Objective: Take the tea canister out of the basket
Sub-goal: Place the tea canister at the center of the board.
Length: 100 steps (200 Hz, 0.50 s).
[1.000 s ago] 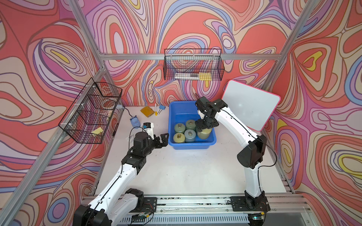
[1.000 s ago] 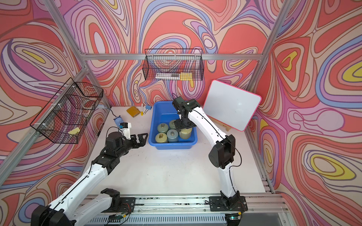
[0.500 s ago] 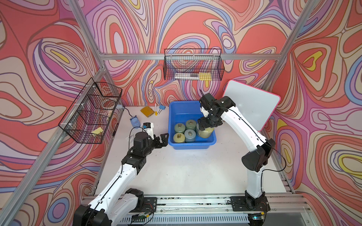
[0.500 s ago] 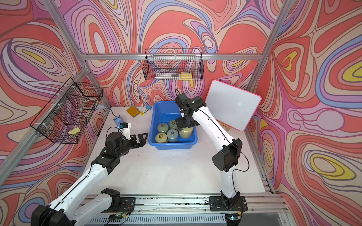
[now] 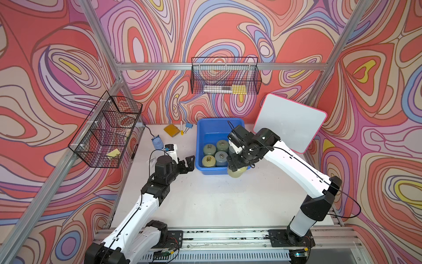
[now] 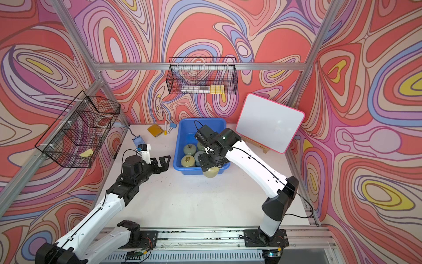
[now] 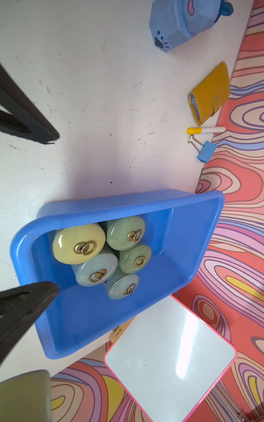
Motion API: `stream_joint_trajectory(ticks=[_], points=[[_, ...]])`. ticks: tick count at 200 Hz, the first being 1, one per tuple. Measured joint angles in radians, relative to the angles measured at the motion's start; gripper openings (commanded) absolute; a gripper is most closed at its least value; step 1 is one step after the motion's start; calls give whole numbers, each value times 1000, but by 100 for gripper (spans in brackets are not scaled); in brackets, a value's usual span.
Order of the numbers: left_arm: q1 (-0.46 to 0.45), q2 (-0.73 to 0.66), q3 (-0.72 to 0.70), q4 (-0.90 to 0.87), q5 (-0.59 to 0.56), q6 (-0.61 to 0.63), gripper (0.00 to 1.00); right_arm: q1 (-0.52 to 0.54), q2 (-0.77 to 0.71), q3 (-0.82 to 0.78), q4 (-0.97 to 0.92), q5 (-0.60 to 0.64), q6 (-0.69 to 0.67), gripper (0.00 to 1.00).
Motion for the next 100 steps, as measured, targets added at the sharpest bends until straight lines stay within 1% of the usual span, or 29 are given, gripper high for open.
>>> stream_joint_trajectory(ticks=[47, 81, 100], points=[[0, -17, -8, 0, -11, 0, 99, 182, -96, -208, 64, 33, 146, 58], [0, -30, -8, 0, -15, 0, 99, 317, -105, -331, 124, 45, 254, 58], [0, -35, -8, 0, -16, 0, 99, 368, -105, -381, 163, 46, 306, 58]])
